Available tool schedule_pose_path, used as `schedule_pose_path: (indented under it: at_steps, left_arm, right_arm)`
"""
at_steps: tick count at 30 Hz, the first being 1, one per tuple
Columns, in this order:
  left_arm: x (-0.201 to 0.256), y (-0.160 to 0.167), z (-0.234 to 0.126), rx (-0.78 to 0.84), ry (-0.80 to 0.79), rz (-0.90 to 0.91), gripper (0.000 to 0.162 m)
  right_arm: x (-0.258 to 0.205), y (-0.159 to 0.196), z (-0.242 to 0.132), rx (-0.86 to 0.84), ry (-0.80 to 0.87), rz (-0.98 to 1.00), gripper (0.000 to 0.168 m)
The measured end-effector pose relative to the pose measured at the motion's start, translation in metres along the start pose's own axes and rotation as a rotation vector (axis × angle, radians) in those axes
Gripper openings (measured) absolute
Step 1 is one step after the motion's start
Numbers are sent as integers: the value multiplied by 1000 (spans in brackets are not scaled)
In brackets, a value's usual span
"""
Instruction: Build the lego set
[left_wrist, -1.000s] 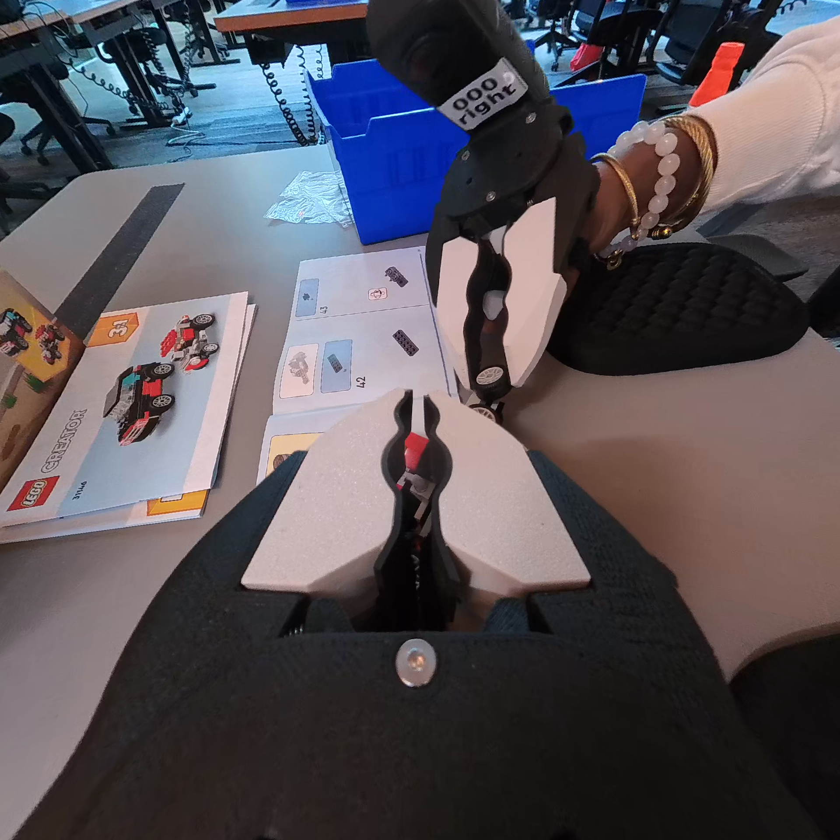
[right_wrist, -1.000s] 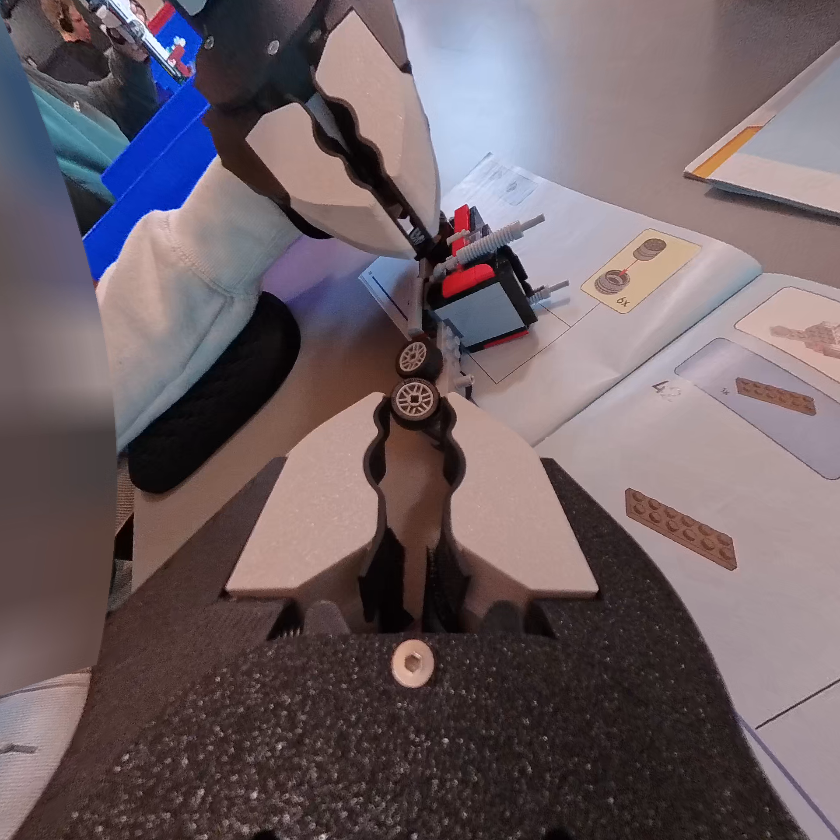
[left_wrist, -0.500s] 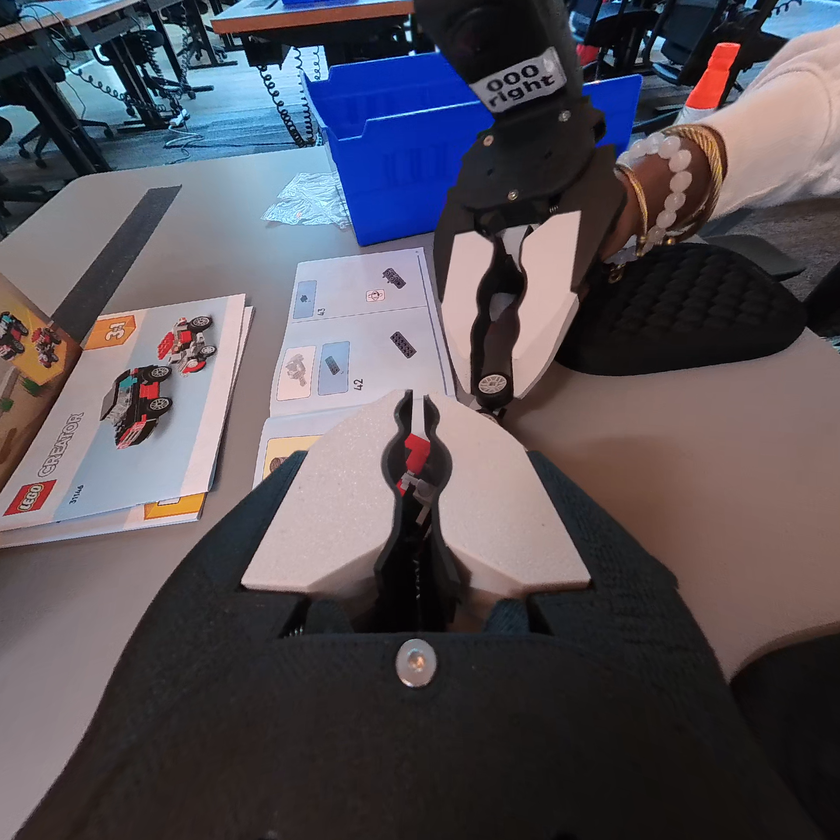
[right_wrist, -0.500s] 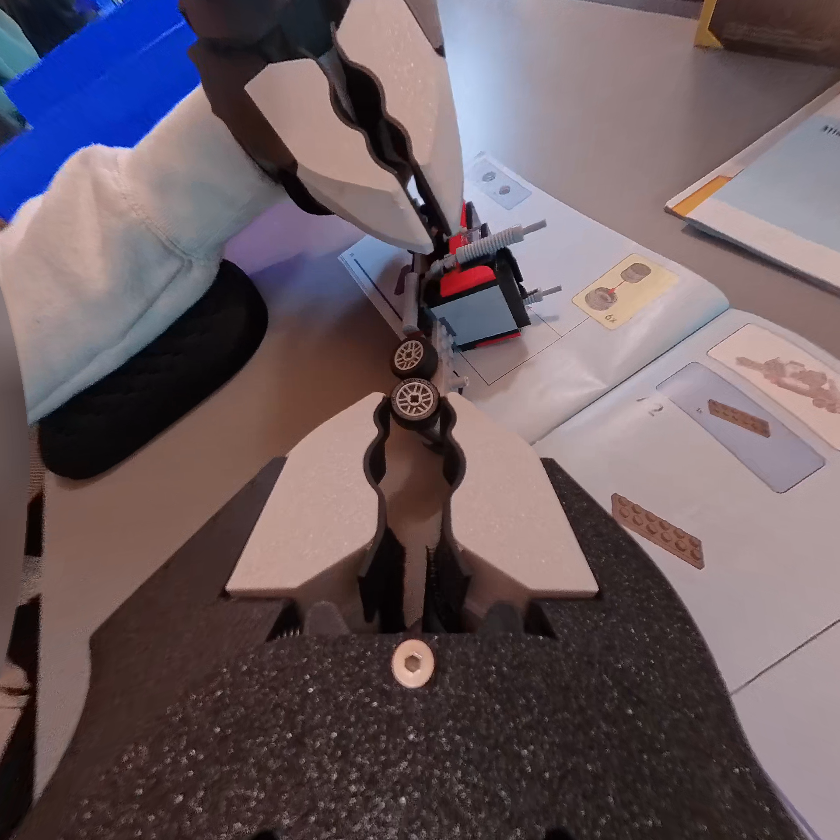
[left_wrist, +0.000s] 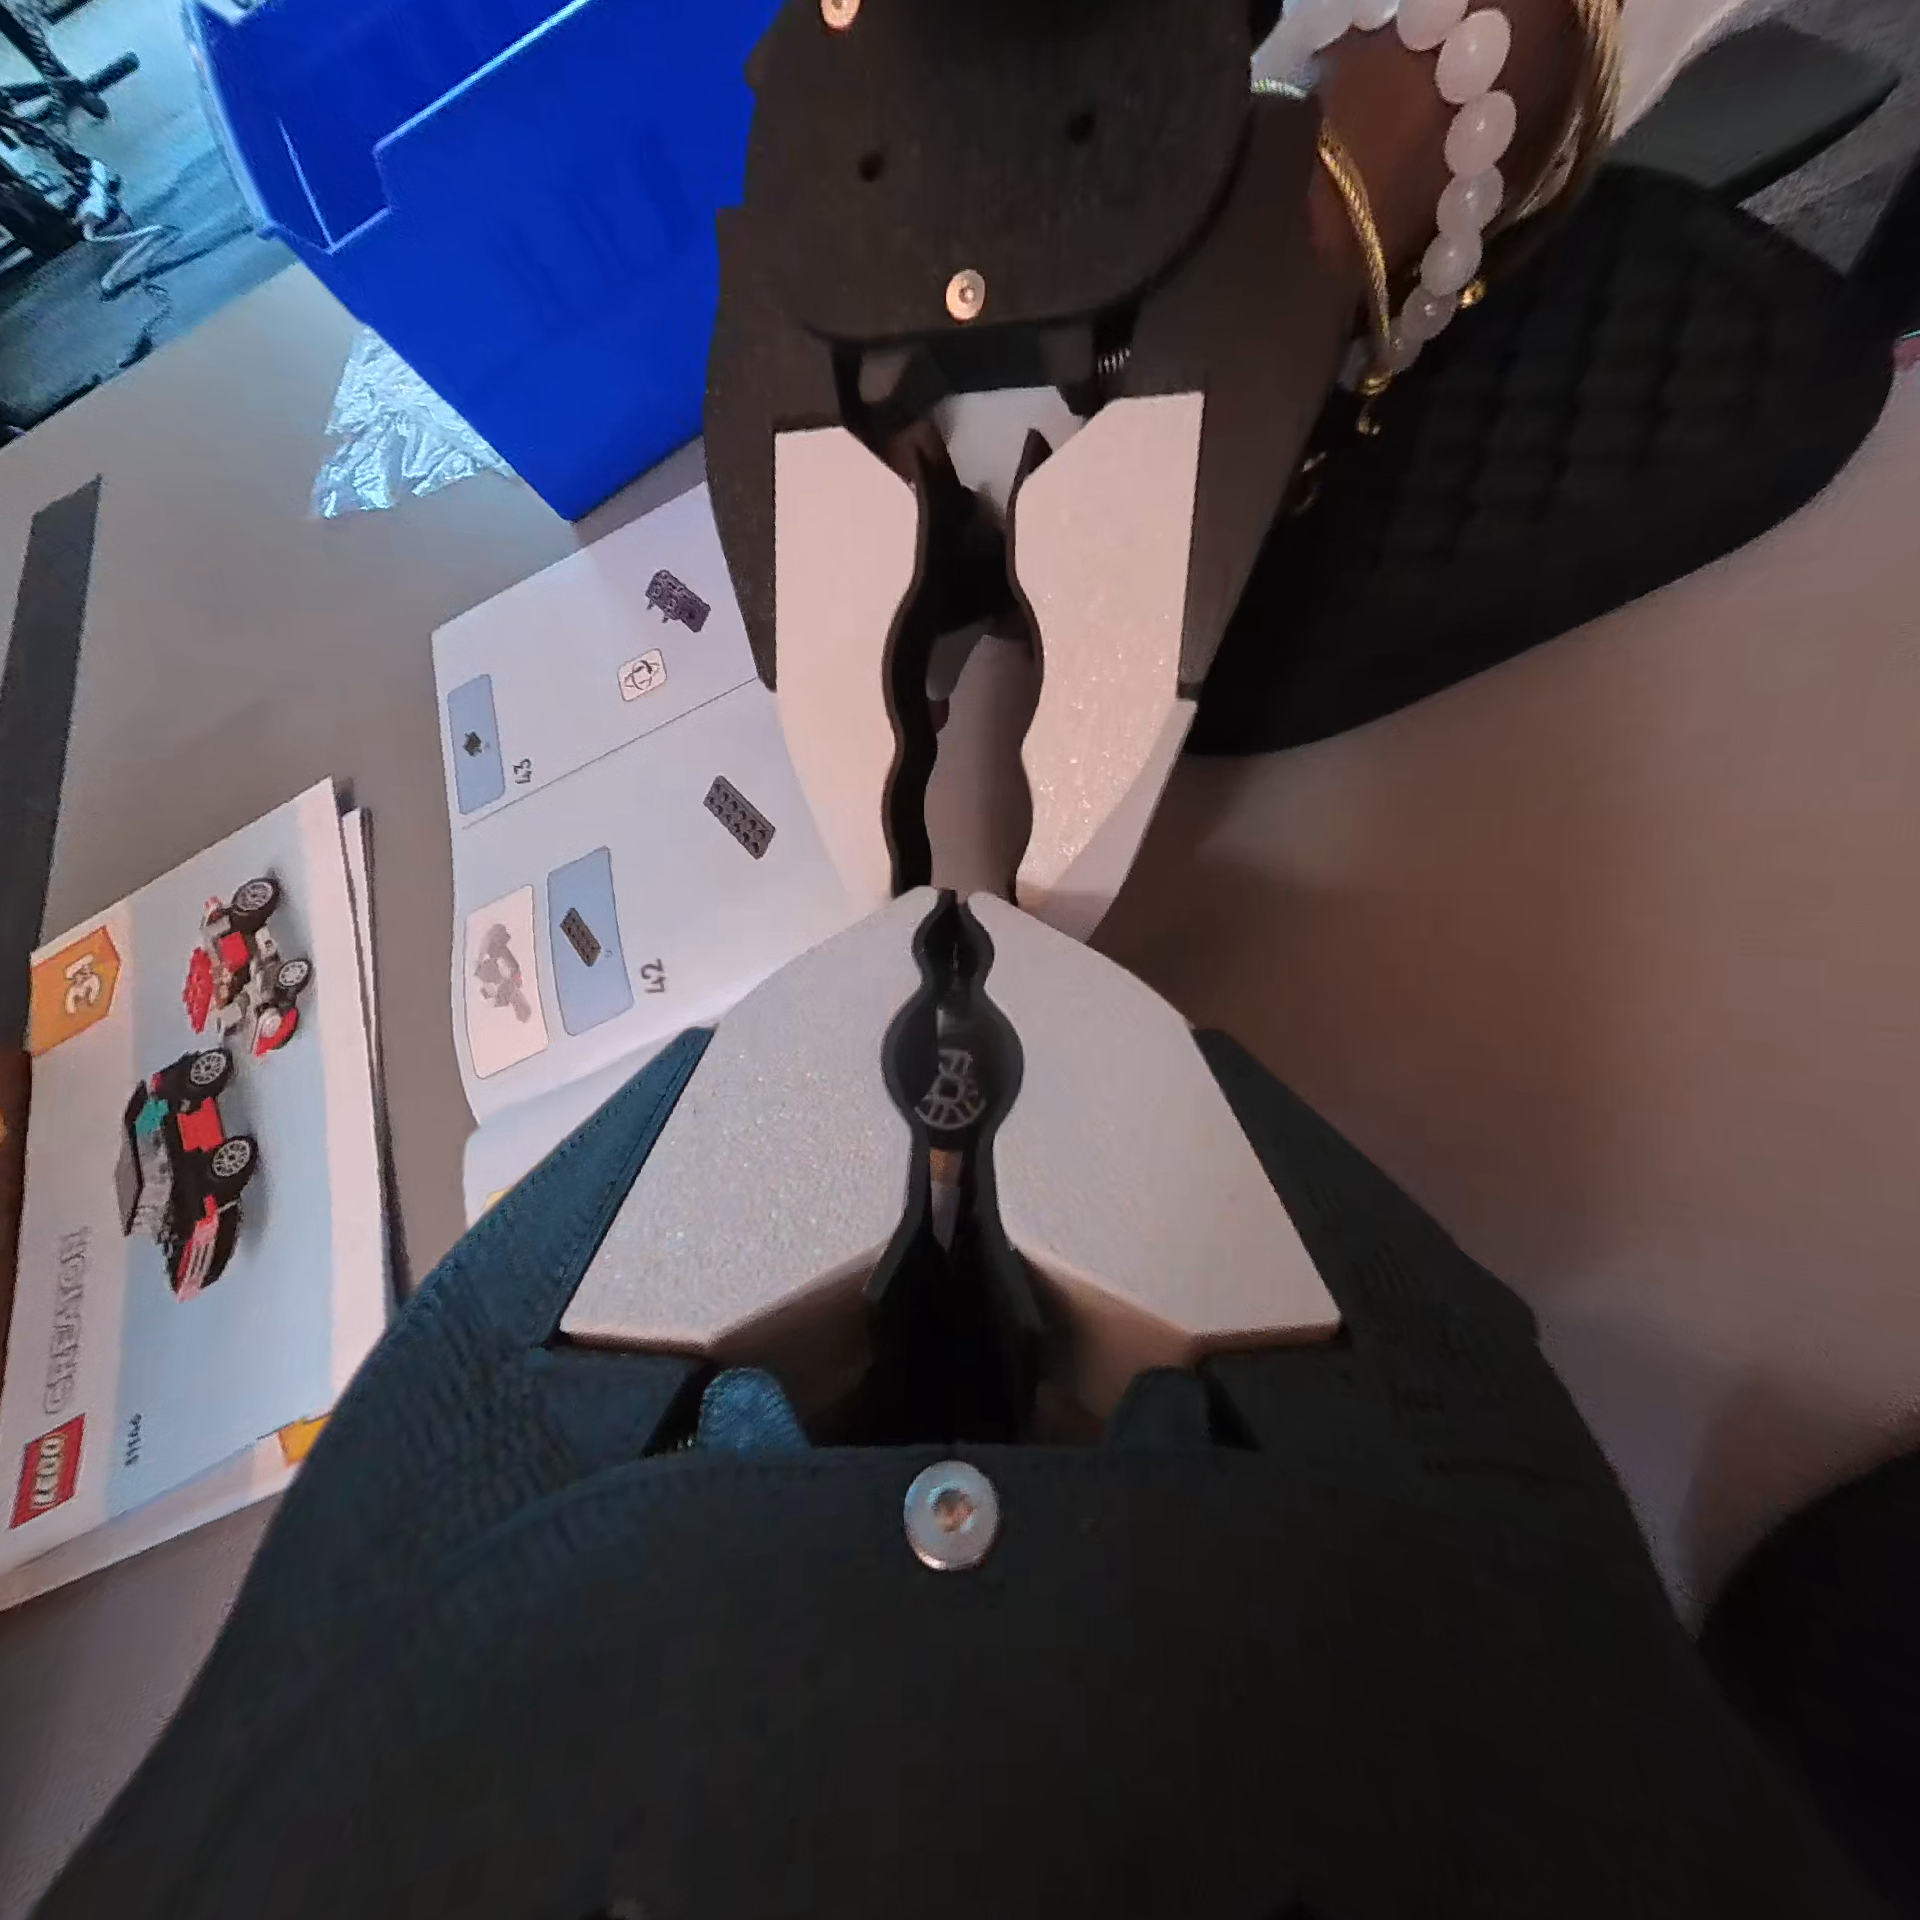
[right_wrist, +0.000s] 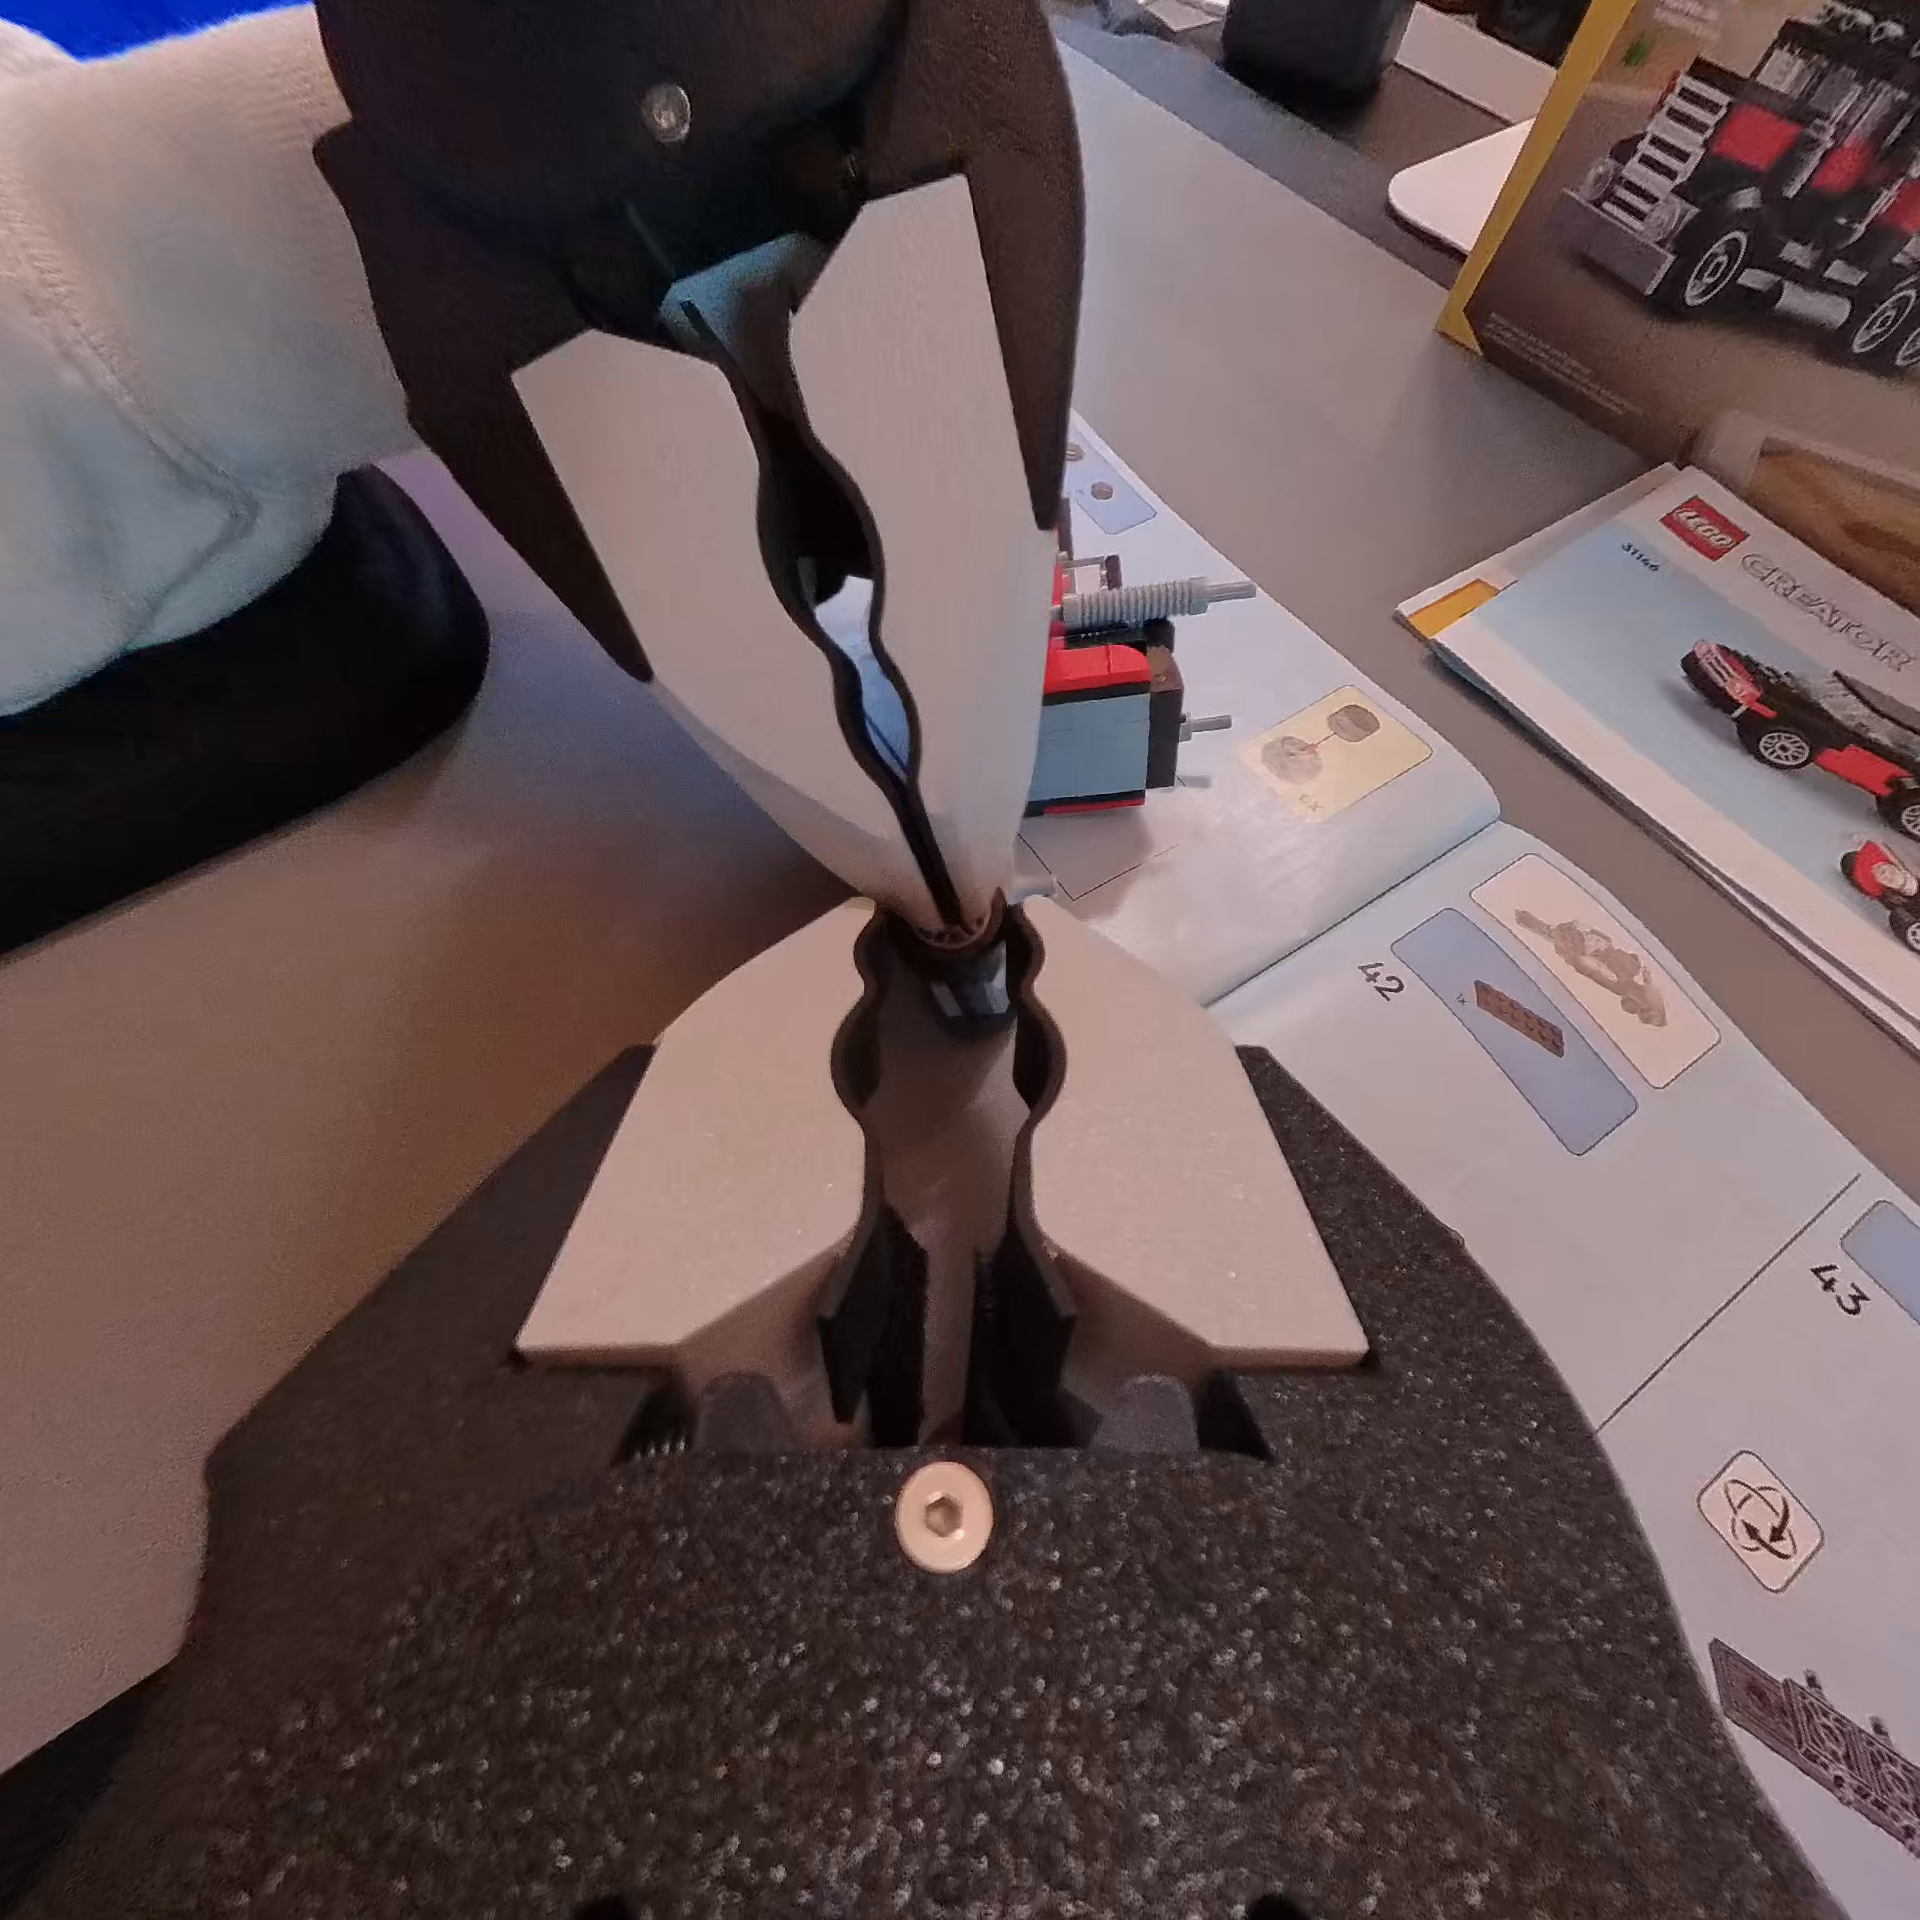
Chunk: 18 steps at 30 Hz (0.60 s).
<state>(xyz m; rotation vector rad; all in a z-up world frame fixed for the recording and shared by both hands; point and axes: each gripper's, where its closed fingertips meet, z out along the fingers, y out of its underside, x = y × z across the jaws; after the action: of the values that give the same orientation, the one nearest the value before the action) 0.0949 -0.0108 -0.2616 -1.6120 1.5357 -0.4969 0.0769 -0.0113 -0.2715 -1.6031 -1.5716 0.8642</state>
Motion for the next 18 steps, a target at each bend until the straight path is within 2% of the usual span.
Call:
schedule_pose_path:
  at_steps: [12, 15, 18]
  left_arm:
    - [-7, 4, -3, -26, -51, 27, 0]
    - [-3, 0, -5, 6, -20, 13, 0]
    - [-3, 6, -2, -39, -18, 19, 0]
  right_arm:
    - [0, 1, 0, 4, 7, -1, 21]
    - [1, 1, 1, 3, 6, 3, 21]
    - [2, 1, 1, 1, 9, 10, 21]
